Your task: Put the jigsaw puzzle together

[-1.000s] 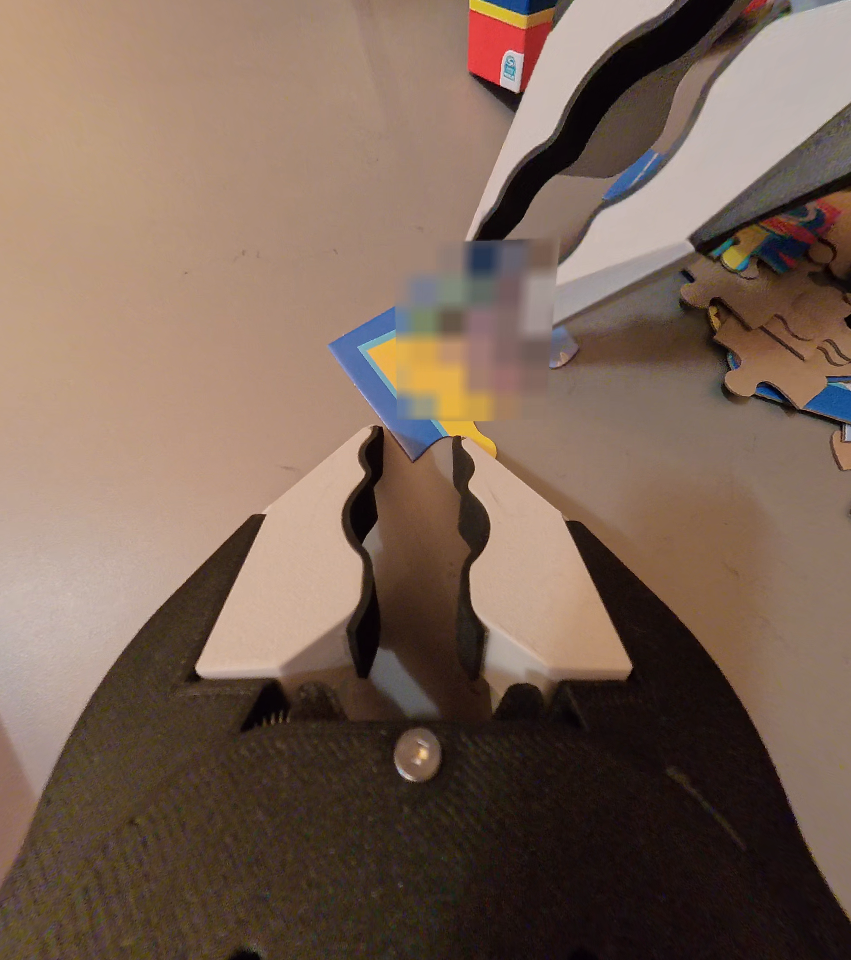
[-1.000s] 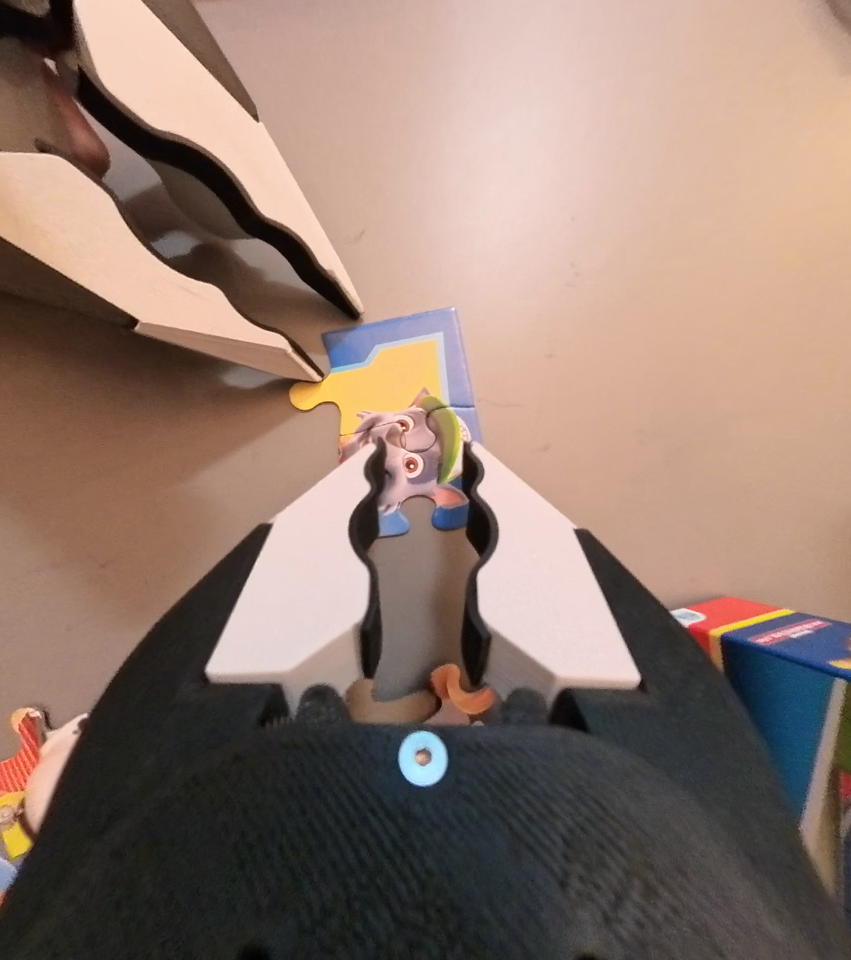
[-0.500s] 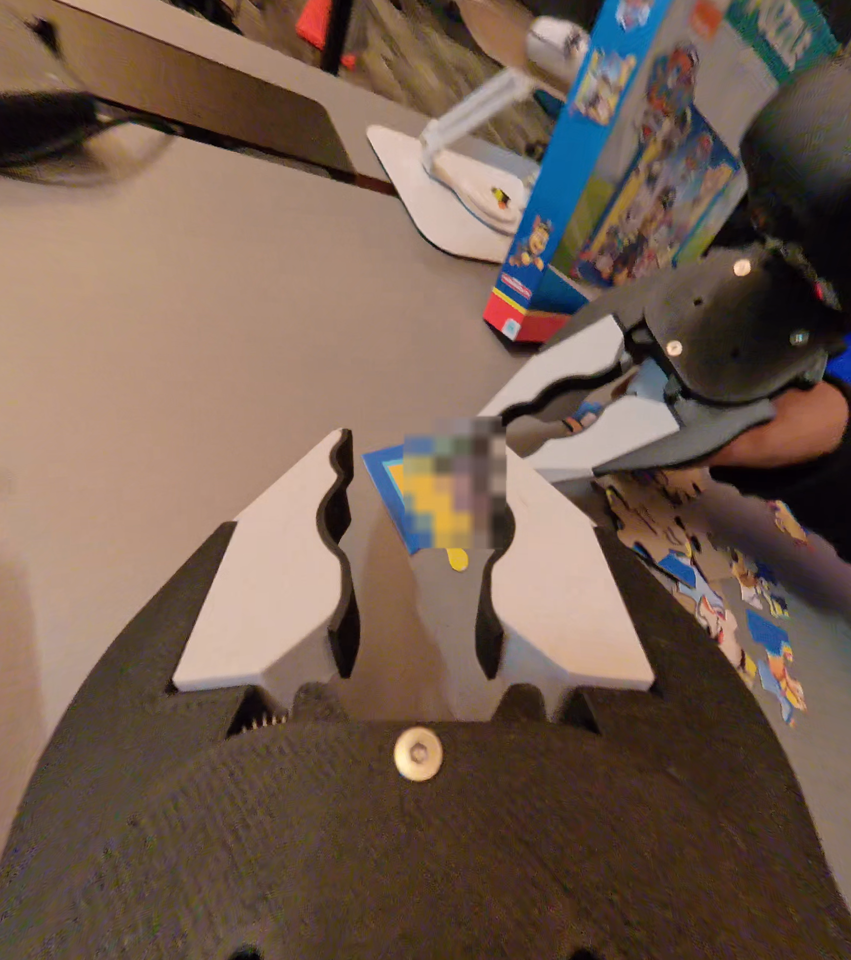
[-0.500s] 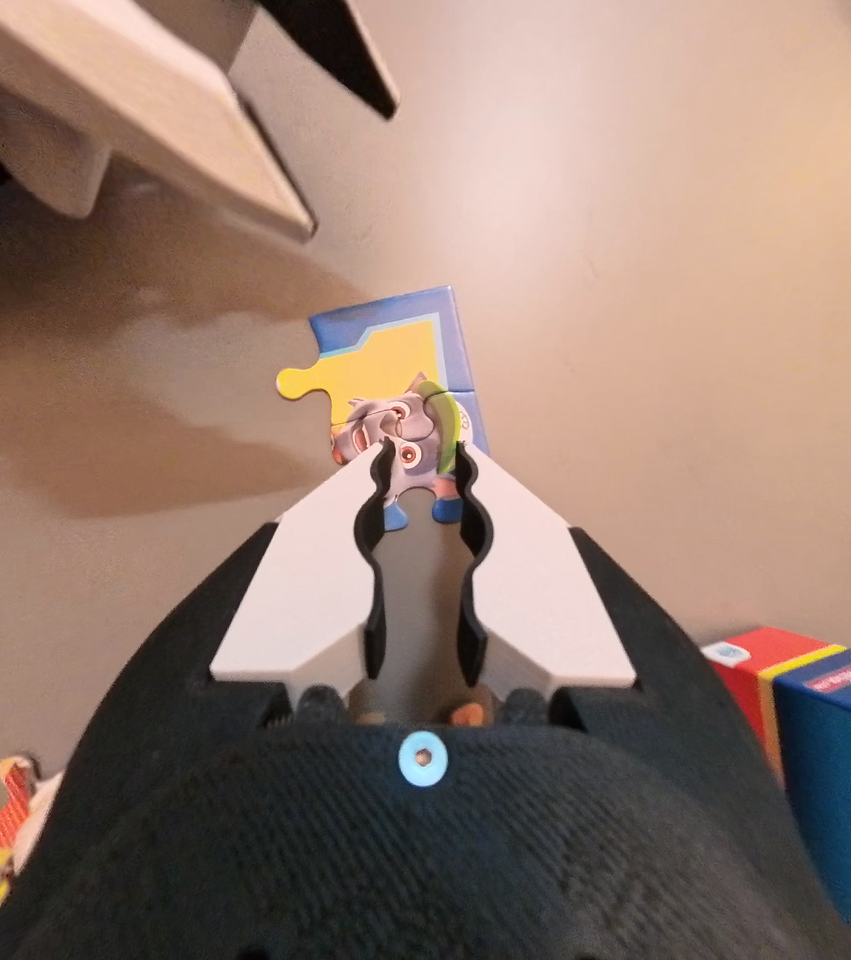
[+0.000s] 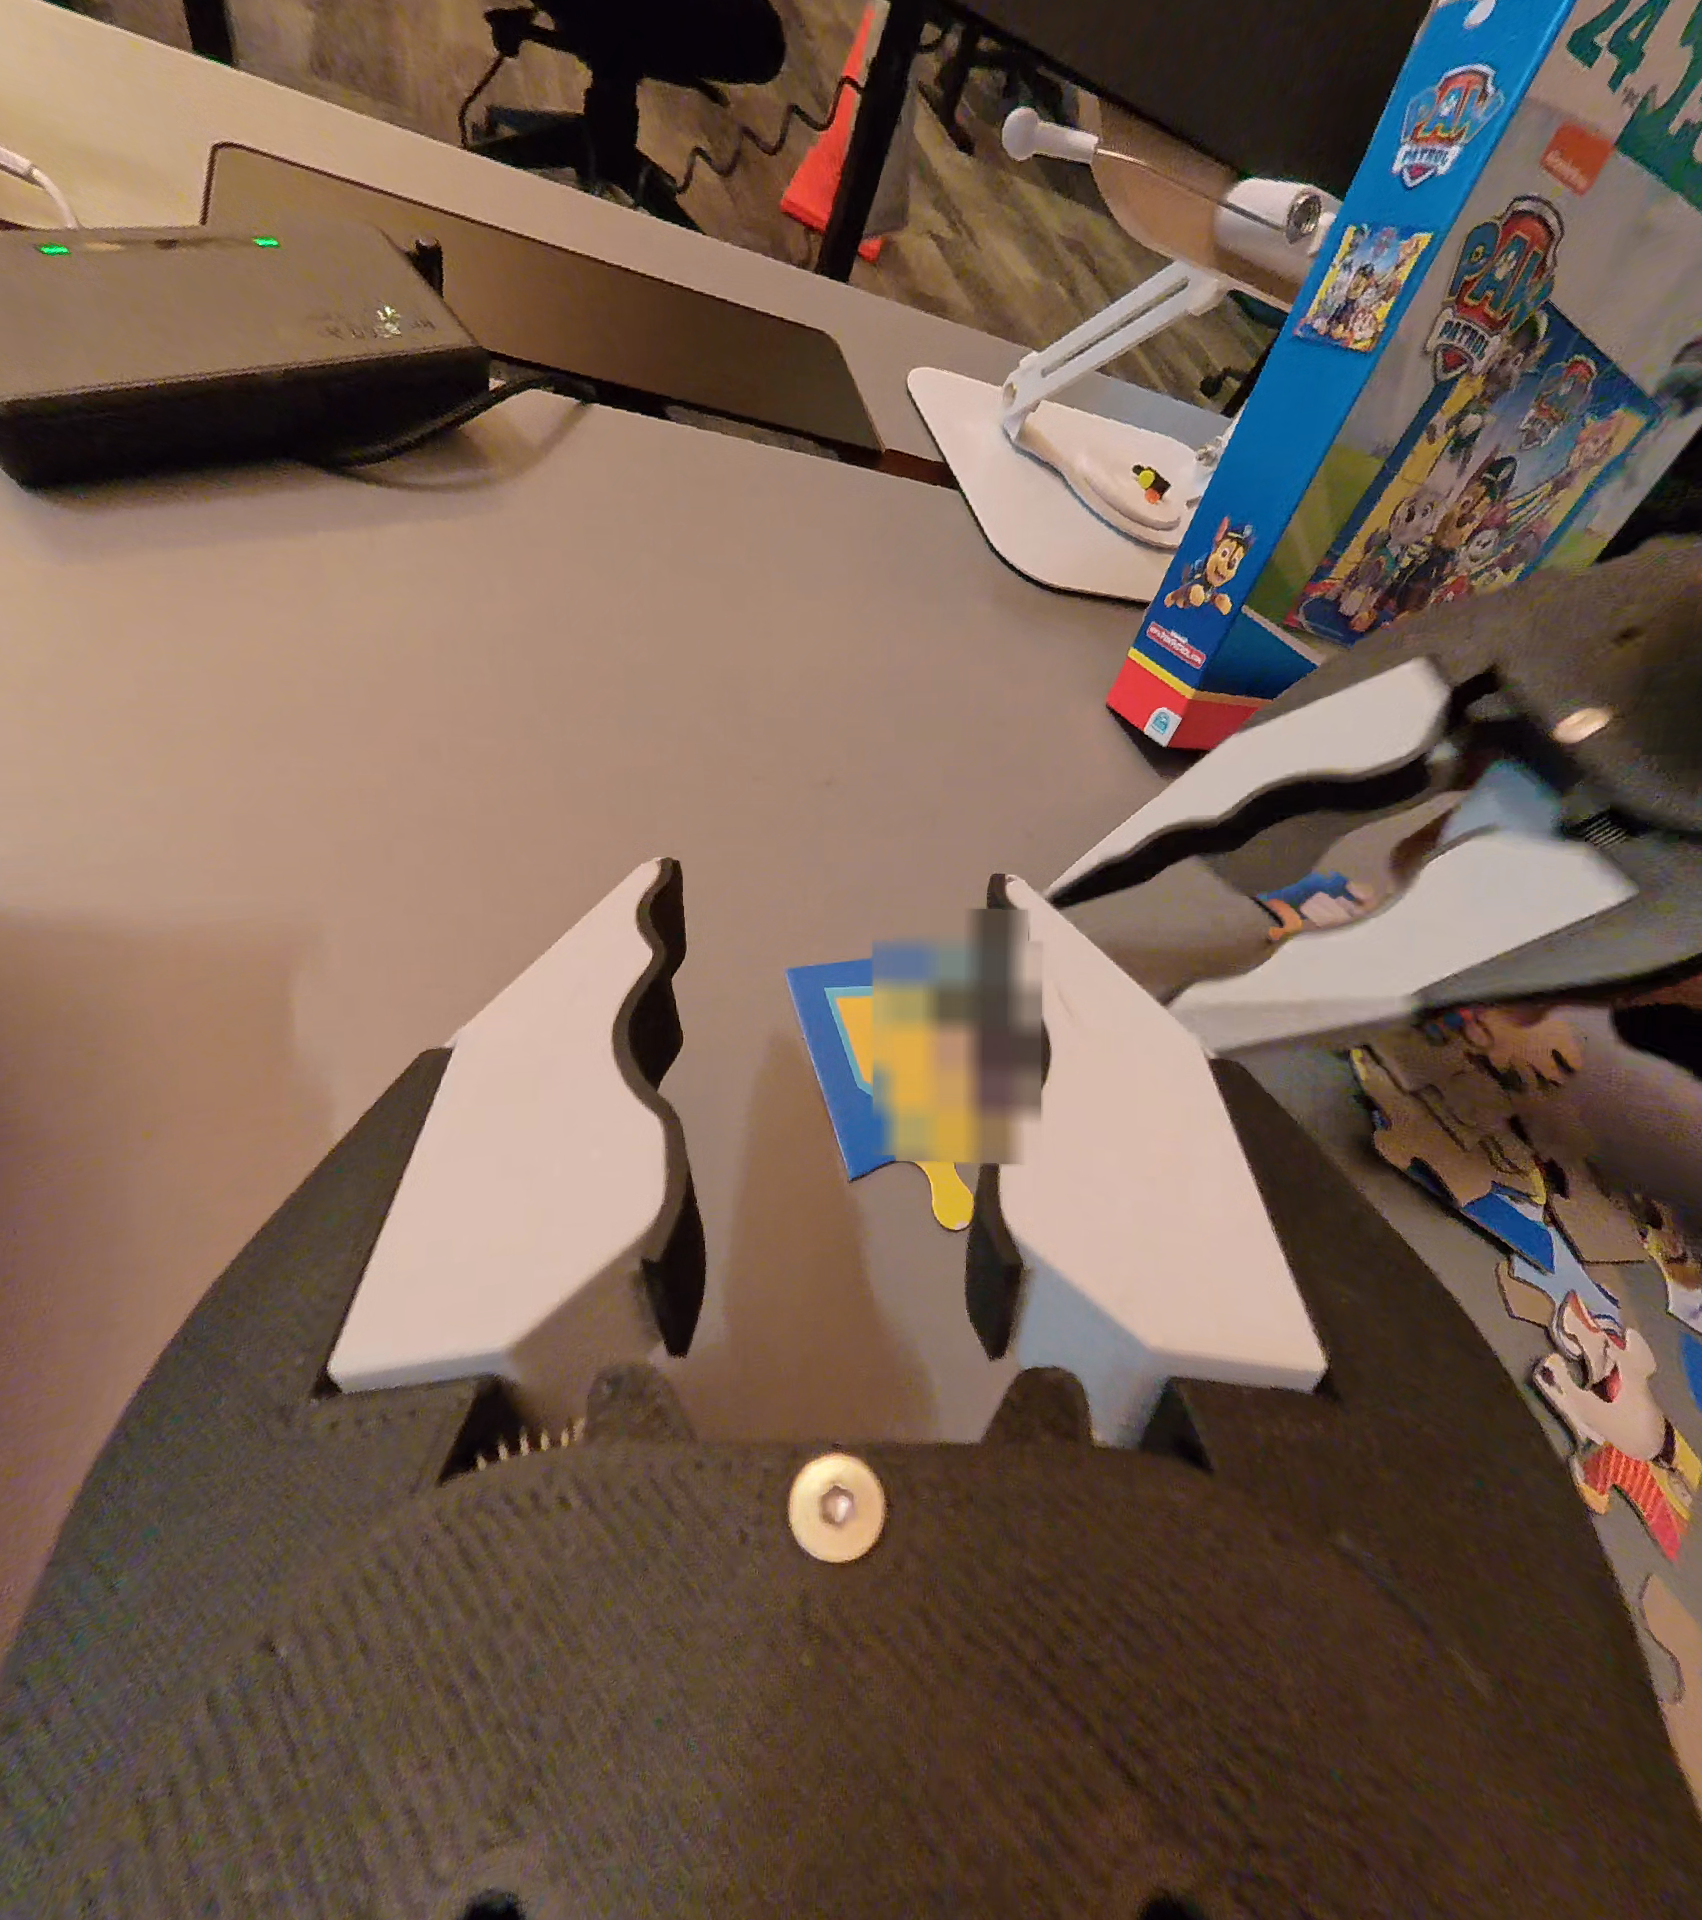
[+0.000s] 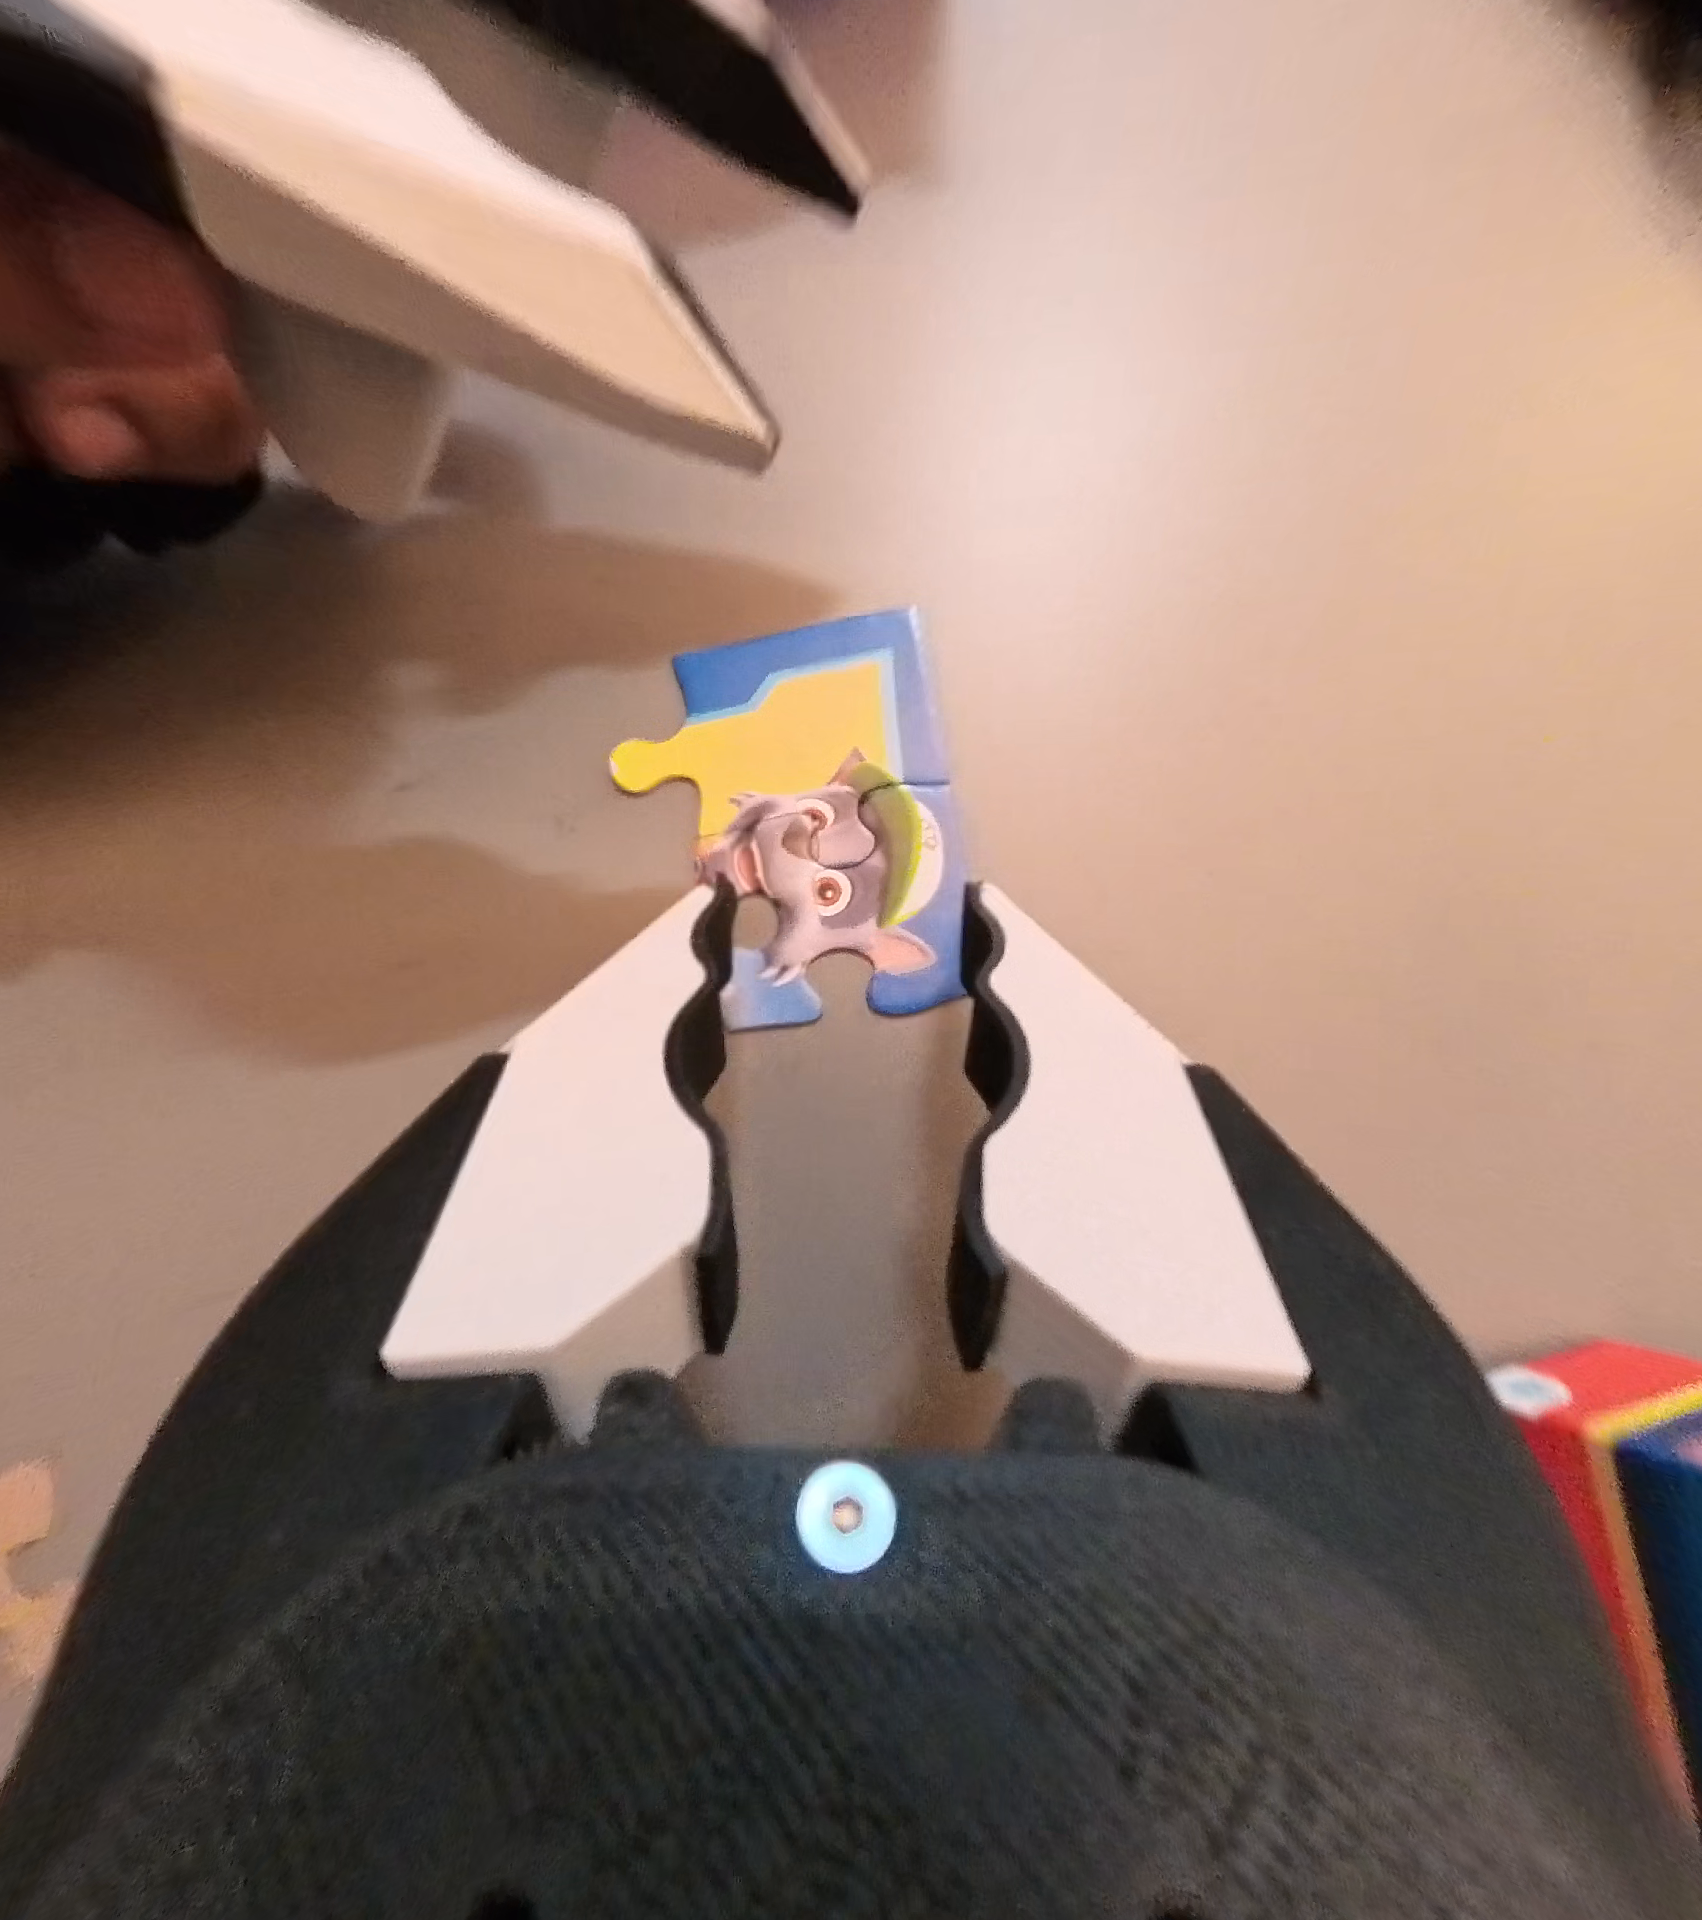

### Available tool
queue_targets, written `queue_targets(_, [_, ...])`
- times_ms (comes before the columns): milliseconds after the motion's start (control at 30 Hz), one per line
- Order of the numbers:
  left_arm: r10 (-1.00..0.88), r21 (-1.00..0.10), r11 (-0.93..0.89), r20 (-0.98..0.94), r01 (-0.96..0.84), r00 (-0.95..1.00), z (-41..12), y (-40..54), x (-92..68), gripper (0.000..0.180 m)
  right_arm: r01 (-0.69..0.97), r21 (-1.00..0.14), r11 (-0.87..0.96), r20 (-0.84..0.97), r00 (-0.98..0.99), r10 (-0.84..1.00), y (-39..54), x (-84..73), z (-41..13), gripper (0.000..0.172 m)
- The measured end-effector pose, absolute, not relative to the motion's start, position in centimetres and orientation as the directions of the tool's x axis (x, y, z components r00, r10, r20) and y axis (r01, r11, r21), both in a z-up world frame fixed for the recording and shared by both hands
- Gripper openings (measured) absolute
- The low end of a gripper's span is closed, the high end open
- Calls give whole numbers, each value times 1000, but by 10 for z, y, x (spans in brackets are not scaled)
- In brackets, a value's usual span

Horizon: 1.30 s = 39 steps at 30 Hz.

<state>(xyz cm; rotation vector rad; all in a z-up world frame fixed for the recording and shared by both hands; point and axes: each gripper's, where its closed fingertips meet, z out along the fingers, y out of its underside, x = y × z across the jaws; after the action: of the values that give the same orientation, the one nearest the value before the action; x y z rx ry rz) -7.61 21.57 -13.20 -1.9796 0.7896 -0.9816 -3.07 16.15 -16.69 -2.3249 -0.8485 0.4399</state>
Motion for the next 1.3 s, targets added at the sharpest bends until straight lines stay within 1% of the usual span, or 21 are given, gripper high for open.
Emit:
queue_targets(100, [-782,-843,-504,352,-190,515,-133,217,-77,56,292,-752,-591,-180,772,610,155,-20,-121,36])
queue_targets(167, [-784,-844,-502,352,-190,511,-132,216,-76,56,238,-776,-584,-192,793,578,140,-9,-104,35])
queue_targets(300, [-791,-849,-488,332,-203,514,-132,216,-76,56,228,-788,-572,-152,828,540,96,1,-96,37])
queue_targets(400, [-795,-855,-472,307,-216,523,-134,217,-76,56,247,-796,-553,-77,864,497,59,8,-99,39])
queue_targets(467, [-799,-859,-460,290,-224,527,-134,217,-76,56,262,-793,-549,-1,902,432,37,23,-102,46])
queue_targets(567, [-803,-865,-443,264,-238,534,-136,218,-76,55,239,-802,-548,59,944,325,4,48,-101,49])
queue_targets(667, [-810,-872,-418,231,-254,539,-138,219,-75,52,161,-839,-520,29,967,253,-25,61,-93,48])
queue_targets(733, [-813,-878,-398,204,-265,545,-138,219,-75,50,107,-874,-474,-10,971,238,-38,62,-87,46])
queue_targets(867, [-836,-908,-332,156,-257,527,-129,212,-70,44,50,-948,-315,-19,977,213,-43,67,-80,44])
queue_targets(933, [-841,-922,-301,135,-245,524,-124,206,-67,43,-15,-971,-238,-63,979,193,-40,73,-79,43])
queue_targets(1000, [-842,-932,-278,119,-234,527,-121,198,-64,41,-84,-982,-169,-116,975,190,-38,78,-79,43])
queue_targets(1100, [-861,-943,-230,81,-242,502,-120,181,-60,44,-149,-982,-119,-165,977,138,-43,92,-83,40])
queue_targets(1233, [-869,-948,-199,54,-248,491,-120,170,-54,44,-158,-983,-96,-167,982,91,-55,110,-81,40])
queue_targets(1300, [-878,-943,-200,52,-266,476,-124,167,-50,44,-206,-977,-64,-210,974,82,-58,117,-77,39])
